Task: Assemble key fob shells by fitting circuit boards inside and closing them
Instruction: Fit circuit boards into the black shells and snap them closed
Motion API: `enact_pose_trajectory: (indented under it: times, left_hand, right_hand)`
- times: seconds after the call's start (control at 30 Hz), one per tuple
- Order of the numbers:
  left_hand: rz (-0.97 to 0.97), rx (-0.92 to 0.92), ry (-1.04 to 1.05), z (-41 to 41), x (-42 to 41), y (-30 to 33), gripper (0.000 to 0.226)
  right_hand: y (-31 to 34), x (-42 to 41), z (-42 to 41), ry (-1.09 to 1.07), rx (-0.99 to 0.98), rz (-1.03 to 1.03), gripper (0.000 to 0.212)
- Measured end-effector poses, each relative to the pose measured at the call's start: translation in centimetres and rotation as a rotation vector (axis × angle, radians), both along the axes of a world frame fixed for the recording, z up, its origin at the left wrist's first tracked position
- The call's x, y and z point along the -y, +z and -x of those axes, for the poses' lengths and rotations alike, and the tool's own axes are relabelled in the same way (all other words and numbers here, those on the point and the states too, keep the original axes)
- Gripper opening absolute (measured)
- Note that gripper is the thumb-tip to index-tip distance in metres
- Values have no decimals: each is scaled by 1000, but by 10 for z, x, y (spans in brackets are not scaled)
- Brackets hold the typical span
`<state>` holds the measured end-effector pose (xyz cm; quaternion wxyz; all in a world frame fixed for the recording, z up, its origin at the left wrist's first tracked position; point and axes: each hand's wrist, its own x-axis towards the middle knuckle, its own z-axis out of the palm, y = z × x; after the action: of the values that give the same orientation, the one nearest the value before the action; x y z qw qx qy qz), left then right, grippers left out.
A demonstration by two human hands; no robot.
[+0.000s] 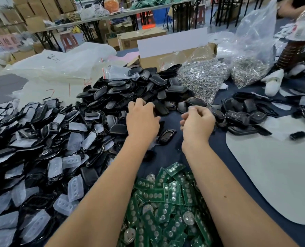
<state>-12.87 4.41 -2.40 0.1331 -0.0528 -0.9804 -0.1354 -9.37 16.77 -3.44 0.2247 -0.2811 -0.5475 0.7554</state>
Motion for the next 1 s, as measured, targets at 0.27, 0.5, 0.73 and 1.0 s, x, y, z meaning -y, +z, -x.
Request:
enact_pose_trajectory:
  times: [0.27,0.5,0.73,1.0]
  left_hand:
    - [-170,-18,-26,7,20,13,15]
    - [-169,-9,26,6,29,8,32]
    - [-246,24,-1,0,35,6,4]
    - [-861,60,100,-28,55,2,7]
  right_hand:
    - [23,-10,-13,978,310,-1086,35]
    - [61,-18,-34,1427,475,-1325,32]
    - [57,-17,-33,1454,469,-1426,24]
    - [24,8,-15,775,-123,-680,14]
